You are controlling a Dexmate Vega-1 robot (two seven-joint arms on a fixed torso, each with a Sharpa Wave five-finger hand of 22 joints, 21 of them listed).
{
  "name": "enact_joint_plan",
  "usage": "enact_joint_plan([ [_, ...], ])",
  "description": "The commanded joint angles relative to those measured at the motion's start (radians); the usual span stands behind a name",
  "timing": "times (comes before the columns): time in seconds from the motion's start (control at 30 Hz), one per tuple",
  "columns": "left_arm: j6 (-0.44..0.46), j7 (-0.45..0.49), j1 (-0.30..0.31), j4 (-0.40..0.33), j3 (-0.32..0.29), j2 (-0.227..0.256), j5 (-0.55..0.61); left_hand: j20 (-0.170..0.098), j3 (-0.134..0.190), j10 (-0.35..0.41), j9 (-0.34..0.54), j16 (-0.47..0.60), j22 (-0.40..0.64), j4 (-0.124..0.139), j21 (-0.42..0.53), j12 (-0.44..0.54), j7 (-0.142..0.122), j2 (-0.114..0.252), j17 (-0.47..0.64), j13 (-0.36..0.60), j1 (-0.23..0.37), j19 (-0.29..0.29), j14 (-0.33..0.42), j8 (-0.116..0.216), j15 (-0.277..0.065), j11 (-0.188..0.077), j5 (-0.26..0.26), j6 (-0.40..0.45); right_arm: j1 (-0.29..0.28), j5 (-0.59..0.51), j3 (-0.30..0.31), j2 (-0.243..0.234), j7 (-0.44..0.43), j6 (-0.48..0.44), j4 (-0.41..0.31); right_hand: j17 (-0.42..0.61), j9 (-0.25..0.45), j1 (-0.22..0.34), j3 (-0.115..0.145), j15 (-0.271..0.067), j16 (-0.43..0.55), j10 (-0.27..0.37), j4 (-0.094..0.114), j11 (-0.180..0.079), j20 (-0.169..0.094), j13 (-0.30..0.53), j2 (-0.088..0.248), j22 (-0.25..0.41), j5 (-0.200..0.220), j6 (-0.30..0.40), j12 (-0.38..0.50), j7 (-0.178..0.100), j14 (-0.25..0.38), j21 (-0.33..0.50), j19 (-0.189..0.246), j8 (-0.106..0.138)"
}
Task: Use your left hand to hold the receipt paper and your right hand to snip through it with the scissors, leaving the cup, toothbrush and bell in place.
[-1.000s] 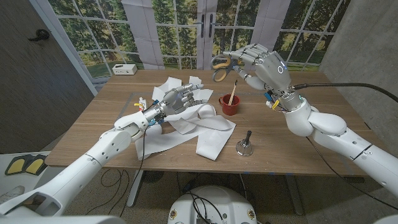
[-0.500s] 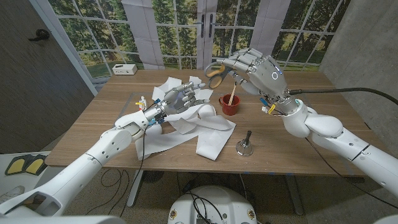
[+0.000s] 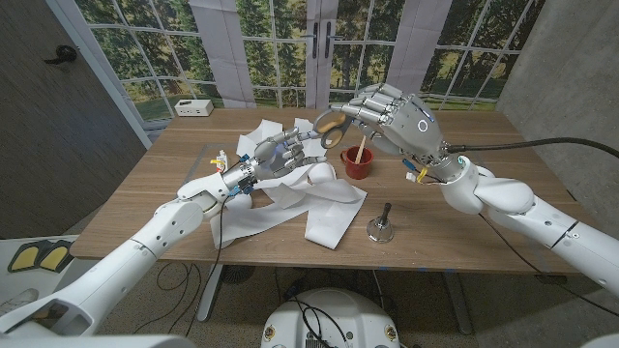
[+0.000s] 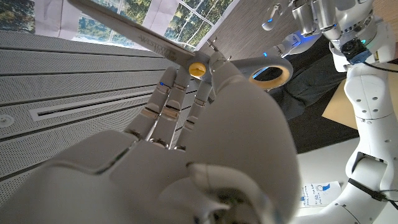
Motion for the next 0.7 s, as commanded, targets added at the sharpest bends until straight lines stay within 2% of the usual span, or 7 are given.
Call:
enact_joint_plan([
  [0.03, 0.035, -0.017, -0.005, -0.033, 0.002, 0.050, 0.015, 0.004, -0.008, -0.001, 0.006, 0.011, 0.004, -0.001, 0.006, 0.014, 0.033, 0.013, 0.005, 0.010, 0.000, 0.005, -0.005, -0.002, 0.001, -0.003, 0.003, 0.031, 0.015, -0.071, -0.019, -0.058, 0.001, 0.017, -0.007, 0.028, 0.007, 0.005, 0.004, -0.223, -0.007, 0.084, 0.010, -0.089, -0.150, 0.010, 0.012, 0.006, 0.000, 0.001, 0.010, -0.013, 0.055, 0.014, -0.005, 0.001],
  [0.3, 0.063, 0.025, 0.008, -0.082, -0.007, 0.100, 0.029, 0.009, -0.025, -0.009, 0.007, 0.009, 0.001, 0.007, 0.009, 0.008, 0.043, 0.014, 0.003, -0.001, -0.017, 0.004, -0.017, 0.006, 0.002, -0.003, 0.001, 0.059, 0.012, -0.083, -0.017, -0.089, 0.012, 0.016, -0.018, 0.034, 0.013, 0.010, 0.004, -0.223, -0.019, 0.071, 0.009, -0.090, -0.151, 0.021, 0.015, 0.010, -0.002, -0.005, 0.011, -0.019, 0.051, 0.037, -0.023, 0.002],
  [0.43, 0.072, 0.033, 0.007, -0.095, -0.004, 0.117, 0.040, 0.009, -0.039, -0.003, 0.009, 0.010, -0.001, 0.011, 0.011, 0.011, 0.049, 0.002, 0.001, -0.002, -0.032, 0.006, -0.015, 0.012, 0.004, -0.003, 0.000, 0.085, 0.014, -0.087, -0.019, -0.096, 0.016, 0.017, -0.017, 0.036, 0.017, 0.011, 0.002, -0.223, -0.024, 0.071, 0.010, -0.091, -0.150, 0.023, 0.016, 0.011, -0.003, -0.008, 0.010, -0.022, 0.051, 0.052, -0.033, 0.002],
  [0.7, 0.099, 0.036, -0.007, -0.107, 0.007, 0.147, 0.056, 0.011, -0.056, 0.004, 0.013, 0.003, -0.008, 0.028, 0.013, 0.011, 0.070, 0.006, -0.011, -0.009, -0.063, 0.013, -0.006, 0.026, 0.004, -0.003, 0.003, 0.147, 0.030, -0.101, -0.024, -0.100, 0.012, 0.020, -0.008, 0.038, 0.026, 0.013, -0.001, -0.223, -0.039, 0.070, 0.012, -0.091, -0.150, 0.028, 0.017, 0.009, -0.005, -0.009, 0.009, -0.029, 0.050, 0.090, -0.056, 0.004],
])
